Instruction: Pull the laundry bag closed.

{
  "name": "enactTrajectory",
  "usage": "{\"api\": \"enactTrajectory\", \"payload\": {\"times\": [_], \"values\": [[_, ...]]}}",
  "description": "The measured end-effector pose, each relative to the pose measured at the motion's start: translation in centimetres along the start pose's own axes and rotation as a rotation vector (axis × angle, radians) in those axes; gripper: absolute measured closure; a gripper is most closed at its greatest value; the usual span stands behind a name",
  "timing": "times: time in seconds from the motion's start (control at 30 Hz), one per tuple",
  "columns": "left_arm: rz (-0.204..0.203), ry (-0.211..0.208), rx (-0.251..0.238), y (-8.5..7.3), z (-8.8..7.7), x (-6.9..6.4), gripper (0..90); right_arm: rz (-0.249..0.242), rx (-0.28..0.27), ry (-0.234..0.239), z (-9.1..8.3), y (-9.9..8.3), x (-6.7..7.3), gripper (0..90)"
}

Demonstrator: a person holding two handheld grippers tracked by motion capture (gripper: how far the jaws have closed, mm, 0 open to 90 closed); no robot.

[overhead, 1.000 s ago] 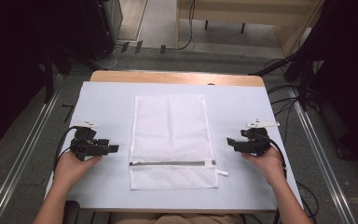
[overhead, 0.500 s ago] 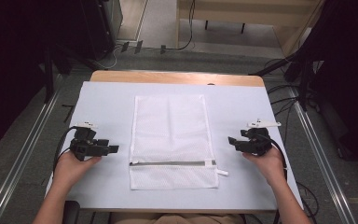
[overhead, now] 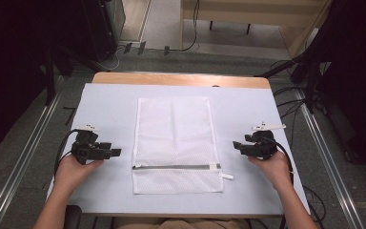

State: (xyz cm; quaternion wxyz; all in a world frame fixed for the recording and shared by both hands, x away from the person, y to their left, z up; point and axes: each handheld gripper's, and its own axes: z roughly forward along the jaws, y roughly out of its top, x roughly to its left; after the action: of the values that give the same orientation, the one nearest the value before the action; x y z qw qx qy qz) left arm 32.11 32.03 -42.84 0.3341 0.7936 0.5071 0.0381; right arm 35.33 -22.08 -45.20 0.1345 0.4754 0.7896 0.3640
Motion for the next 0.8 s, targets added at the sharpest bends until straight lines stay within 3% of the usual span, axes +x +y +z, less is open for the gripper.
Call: {"api": "enactTrajectory", "payload": {"times": [0.17,0.6,0.8], "values": [[-0.006,-0.009,-0.005,0.0,0.0,-0.1,40.0,-0.003,0.031,0.003,0.0,0.0,0.3,44.2],[0.018,-0.027,-0.019,-0.1,-0.4,-0.4,42.6,-0.044,0.005,0.04,-0.5,0.4,1.8,48.8],[0.007,-0.03,-0.019,-0.1,-0.5,-0.4,42.9,-0.049,0.008,0.079,-0.6,0.6,2.6,50.1]]}}
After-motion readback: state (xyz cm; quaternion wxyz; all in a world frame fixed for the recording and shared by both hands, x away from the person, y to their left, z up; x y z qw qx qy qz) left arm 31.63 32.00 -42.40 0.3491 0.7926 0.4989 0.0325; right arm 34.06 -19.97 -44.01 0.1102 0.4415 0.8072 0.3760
